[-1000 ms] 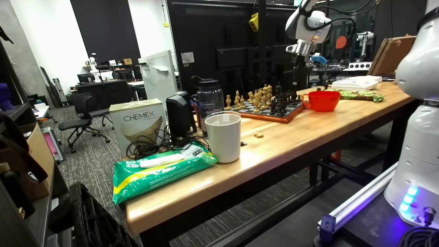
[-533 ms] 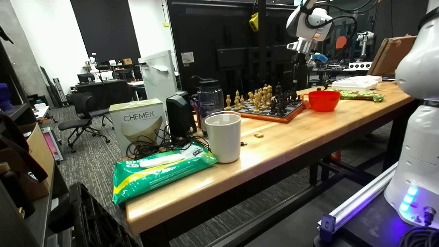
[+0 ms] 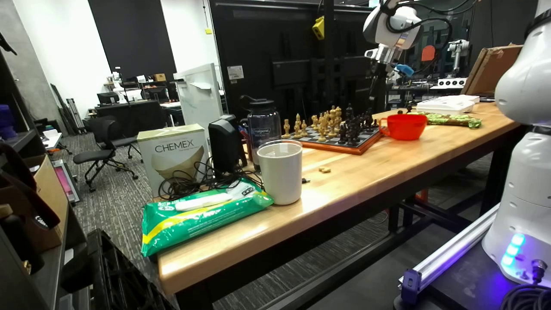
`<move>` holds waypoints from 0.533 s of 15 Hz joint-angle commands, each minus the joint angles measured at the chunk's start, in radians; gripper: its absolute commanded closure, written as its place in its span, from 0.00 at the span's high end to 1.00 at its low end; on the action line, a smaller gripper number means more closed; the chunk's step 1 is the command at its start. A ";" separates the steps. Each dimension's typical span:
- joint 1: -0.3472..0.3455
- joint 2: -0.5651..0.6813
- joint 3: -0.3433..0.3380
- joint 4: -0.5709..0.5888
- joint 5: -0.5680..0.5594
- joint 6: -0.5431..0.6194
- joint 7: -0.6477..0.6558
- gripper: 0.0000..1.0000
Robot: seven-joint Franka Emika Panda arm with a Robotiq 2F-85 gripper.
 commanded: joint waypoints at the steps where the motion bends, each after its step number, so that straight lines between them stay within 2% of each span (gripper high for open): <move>1: -0.013 -0.005 0.002 0.018 0.034 -0.005 0.007 1.00; 8: -0.026 0.032 0.002 0.041 0.067 -0.008 0.050 1.00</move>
